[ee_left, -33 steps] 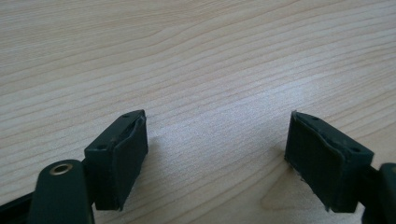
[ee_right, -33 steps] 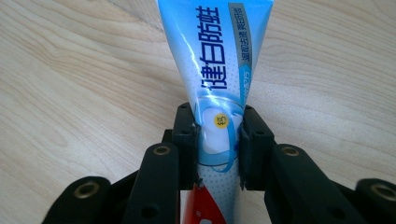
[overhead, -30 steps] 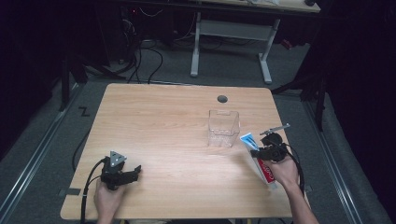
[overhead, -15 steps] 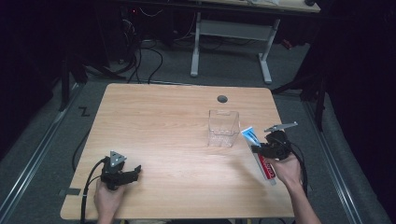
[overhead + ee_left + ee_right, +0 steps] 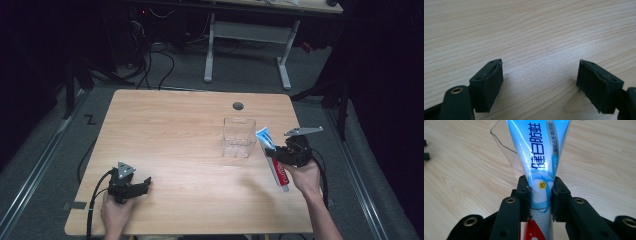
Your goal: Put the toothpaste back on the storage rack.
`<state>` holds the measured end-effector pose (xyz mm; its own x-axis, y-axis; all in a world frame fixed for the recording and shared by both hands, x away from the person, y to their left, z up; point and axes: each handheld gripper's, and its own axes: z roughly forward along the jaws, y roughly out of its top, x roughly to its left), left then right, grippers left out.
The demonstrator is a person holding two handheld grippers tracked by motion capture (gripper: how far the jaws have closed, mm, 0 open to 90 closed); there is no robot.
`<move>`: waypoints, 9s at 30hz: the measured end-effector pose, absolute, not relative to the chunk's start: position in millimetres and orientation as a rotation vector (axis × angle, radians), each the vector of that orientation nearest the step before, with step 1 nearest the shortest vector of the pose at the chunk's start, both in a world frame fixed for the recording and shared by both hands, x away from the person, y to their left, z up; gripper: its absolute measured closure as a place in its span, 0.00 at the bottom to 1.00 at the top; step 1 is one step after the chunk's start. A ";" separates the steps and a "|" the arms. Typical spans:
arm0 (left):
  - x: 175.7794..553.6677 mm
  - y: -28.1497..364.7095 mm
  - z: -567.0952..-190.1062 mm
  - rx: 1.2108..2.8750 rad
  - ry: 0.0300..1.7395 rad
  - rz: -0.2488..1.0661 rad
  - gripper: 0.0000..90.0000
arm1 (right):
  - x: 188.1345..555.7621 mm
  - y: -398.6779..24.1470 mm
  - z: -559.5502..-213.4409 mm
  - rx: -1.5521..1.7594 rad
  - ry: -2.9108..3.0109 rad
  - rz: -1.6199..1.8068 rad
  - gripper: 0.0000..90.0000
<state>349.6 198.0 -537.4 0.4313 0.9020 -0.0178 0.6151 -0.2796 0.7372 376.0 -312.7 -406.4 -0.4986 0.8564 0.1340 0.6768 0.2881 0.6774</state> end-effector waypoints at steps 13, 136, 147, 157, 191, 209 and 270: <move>349.4 197.6 -537.4 2.002 1.280 0.544 0.24 | 379.4 -305.5 -389.6 1.329 2.253 1.138 0.80; 349.4 197.7 -537.4 2.000 1.282 0.545 0.25 | 482.7 -242.3 -396.1 1.234 2.103 1.187 0.78; 349.5 197.7 -537.3 2.001 1.283 0.544 0.25 | 483.2 -237.6 -403.1 1.224 2.137 1.151 0.78; 349.5 197.7 -537.3 2.001 1.283 0.544 0.25 | 480.7 -241.6 -410.8 1.242 2.151 1.135 0.78; 349.6 197.7 -537.3 2.001 1.283 0.544 0.25 | 471.7 -237.7 -427.5 1.207 2.198 1.090 0.76; 349.6 197.7 -537.3 2.001 1.283 0.544 0.25 | 472.5 -224.7 -433.8 1.177 2.236 1.098 0.73; 349.4 198.0 -537.3 2.000 1.282 0.541 0.25 | 438.7 -278.0 -398.2 1.244 2.071 1.287 0.56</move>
